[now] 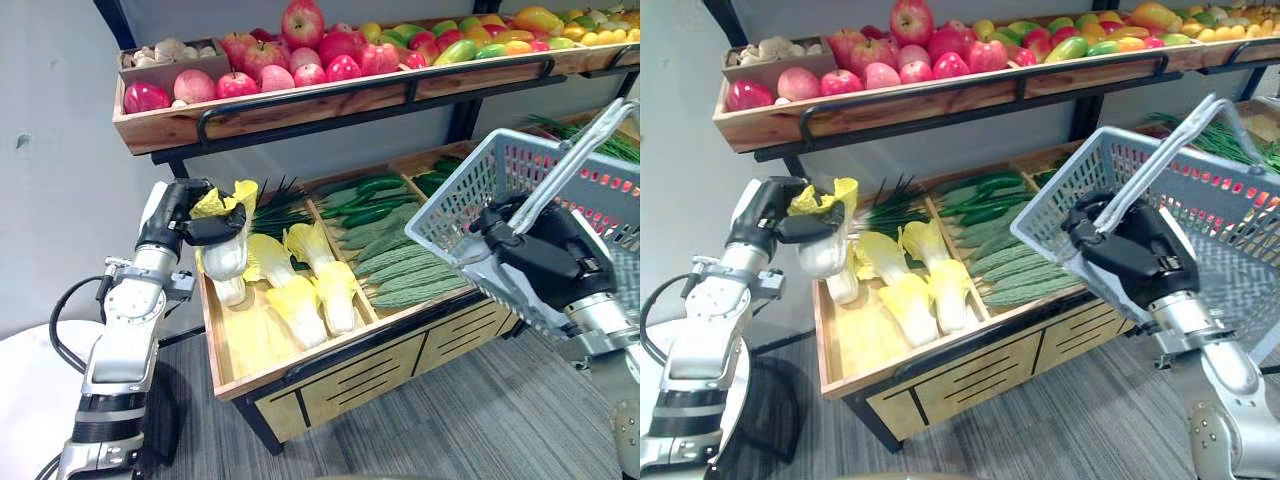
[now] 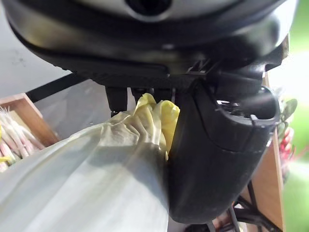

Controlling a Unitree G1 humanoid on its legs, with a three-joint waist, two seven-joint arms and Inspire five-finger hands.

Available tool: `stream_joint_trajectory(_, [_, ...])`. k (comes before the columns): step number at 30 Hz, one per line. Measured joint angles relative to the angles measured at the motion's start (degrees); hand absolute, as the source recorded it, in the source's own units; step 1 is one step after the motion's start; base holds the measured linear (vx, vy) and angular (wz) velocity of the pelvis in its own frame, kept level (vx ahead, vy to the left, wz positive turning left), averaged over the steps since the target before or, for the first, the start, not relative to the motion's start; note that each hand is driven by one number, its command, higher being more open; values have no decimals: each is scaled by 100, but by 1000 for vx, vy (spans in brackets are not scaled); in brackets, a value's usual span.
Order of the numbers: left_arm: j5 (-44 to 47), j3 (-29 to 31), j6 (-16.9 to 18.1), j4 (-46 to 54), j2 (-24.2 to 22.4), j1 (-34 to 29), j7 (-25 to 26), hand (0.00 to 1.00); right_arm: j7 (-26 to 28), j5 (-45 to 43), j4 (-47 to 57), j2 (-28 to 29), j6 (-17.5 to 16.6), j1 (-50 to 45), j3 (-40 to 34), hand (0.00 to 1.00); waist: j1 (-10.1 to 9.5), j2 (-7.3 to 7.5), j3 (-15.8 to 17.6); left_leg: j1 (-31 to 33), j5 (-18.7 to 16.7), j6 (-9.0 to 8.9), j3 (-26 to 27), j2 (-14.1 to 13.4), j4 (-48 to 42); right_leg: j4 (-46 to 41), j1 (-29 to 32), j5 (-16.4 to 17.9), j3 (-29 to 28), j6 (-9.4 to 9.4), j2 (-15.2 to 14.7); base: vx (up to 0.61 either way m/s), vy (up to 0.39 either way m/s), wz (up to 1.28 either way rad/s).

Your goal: Pick vegetable in the basket

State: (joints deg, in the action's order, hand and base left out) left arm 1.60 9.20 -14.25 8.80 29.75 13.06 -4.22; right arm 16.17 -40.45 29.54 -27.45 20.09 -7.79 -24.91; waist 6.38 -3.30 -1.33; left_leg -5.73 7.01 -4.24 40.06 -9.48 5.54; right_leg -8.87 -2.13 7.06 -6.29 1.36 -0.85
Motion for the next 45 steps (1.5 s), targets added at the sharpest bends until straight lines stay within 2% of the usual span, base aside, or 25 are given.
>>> stream_joint_trajectory(3, [-5,-192,-5,0,0,125,-11,0,73,69,0,-3,89,1,31,0,12,1,-8,0,5,6,1,0,0,0,1,-4,-1,-5,0,-24,-55,0])
stream_joint_trajectory(12, [0,-832,-4,179,-15,435,-166,0,744,227,22,-19,385,3,322,0,85,11,-71,-3,5,7,66,-4,0,-20,41,-5,-62,-7,10,-16,-51,-4])
stream_joint_trajectory(18, [7,-1191,-8,273,-311,475,-248,0,1197,236,162,-19,568,16,608,0,99,16,-77,-48,-20,9,259,-15,-42,-199,222,5,-321,1,69,-17,-49,-20])
stream_joint_trajectory(20, [11,-1297,-29,272,-341,510,-226,0,1329,234,170,-21,593,107,792,0,90,90,-46,84,-263,-26,300,-148,-604,-296,326,11,-469,-1,109,-17,-88,-47])
stream_joint_trajectory(21, [21,-1313,-70,271,-380,538,-191,0,1393,234,169,-46,651,245,990,0,35,164,8,300,-605,-5,57,-427,-1480,-381,364,42,-637,-43,142,-13,-143,-86])
stream_joint_trajectory(22, [29,-1311,-139,269,-478,539,-71,0,1489,218,171,-174,692,412,1221,0,-26,141,42,620,-892,109,-613,-721,-2416,-478,412,52,-853,-59,254,-5,-120,-94])
stream_joint_trajectory(23, [30,-1312,-149,269,-504,540,-25,0,1540,210,183,-253,696,477,1325,0,-29,114,71,755,-984,168,-1011,-822,-2800,-530,416,59,-943,-72,318,-34,-42,-112])
stream_joint_trajectory(24, [30,-1311,-152,282,-523,539,33,0,1641,205,285,-433,705,561,1532,0,-100,66,145,1000,-1056,153,-1938,-905,-3492,-696,435,96,-1225,-127,480,-51,92,-132])
stream_joint_trajectory(25, [6,-1273,-162,354,-490,520,95,0,1666,205,423,-565,729,568,1667,0,-236,73,168,1085,-1083,135,-2545,-862,-3809,-858,518,125,-1534,-159,607,-48,117,-154])
stream_joint_trajectory(27, [3,-1179,-200,526,-397,497,177,0,1690,153,529,-692,731,621,1785,0,-303,74,169,948,-1276,182,-2971,-745,-3661,-1038,660,129,-1834,-156,729,-13,126,-112])
stream_joint_trajectory(28, [2,-1093,-207,710,-291,486,212,0,1687,-21,569,-693,737,736,1924,0,-296,98,181,706,-1403,184,-3149,-612,-3210,-1241,865,140,-2005,-130,812,-8,129,-90])
stream_joint_trajectory(29, [2,-1079,-214,854,-224,508,240,0,1697,-86,683,-690,762,838,2016,0,-286,123,198,527,-1471,89,-3082,-549,-2746,-1400,1056,134,-2126,-72,855,-11,109,-76])
stream_joint_trajectory(33, [7,-1177,-216,901,-202,600,153,0,1567,-250,728,-679,959,960,2336,0,-172,122,232,106,-1560,-33,-2647,-439,-1744,-1366,1280,112,-2116,138,834,-53,69,-15])
stream_joint_trajectory(34, [7,-1231,-216,899,-148,710,146,0,1510,-235,747,-650,1016,943,2373,0,-194,134,260,19,-1611,-274,-2588,-378,-1507,-1339,1363,134,-2028,156,743,-96,115,-23])
stream_joint_trajectory(35, [10,-1333,-217,880,-26,828,138,0,1485,-235,750,-588,1024,891,2394,0,-231,197,306,-3,-1565,-299,-2567,-267,-1407,-1264,1363,60,-1972,248,587,-76,123,-24])
stream_joint_trajectory(38, [26,-1573,-225,798,201,1122,114,0,1514,-247,817,-501,1024,706,2430,0,-214,197,305,5,-1526,-315,-2516,-82,-1366,-927,1276,-190,-1994,386,325,-38,157,-9])
stream_joint_trajectory(40, [60,-1572,-224,779,300,1255,113,0,1511,-236,817,-414,1024,652,2479,0,-225,192,306,-4,-1474,-371,-2478,-16,-1365,-794,1247,-276,-2053,442,247,18,135,-11])
stream_joint_trajectory(45, [236,-1570,-213,731,495,1568,134,0,1493,-195,816,-423,1020,643,2492,0,-269,199,300,-32,-1471,-369,-2497,-33,-1344,-224,970,-573,-1991,489,128,44,101,1])
